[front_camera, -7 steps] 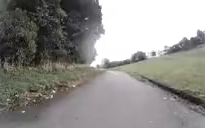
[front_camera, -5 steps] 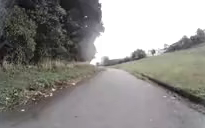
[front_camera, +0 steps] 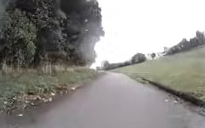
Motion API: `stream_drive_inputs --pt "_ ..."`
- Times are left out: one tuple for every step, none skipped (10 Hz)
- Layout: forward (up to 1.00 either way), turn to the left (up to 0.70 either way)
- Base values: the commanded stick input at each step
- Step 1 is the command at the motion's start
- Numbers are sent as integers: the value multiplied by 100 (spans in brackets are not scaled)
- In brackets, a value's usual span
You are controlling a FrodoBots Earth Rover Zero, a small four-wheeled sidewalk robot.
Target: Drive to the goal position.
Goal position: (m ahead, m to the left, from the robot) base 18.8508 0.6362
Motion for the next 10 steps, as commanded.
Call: stream_drive_inputs --pt "100 0" --pt "100 0" --pt "100 0" --pt "100 0" --pt "100 0" --pt "100 -9" --pt "100 -14" --pt "100 -16" --pt "100 -9" --pt "100 0"
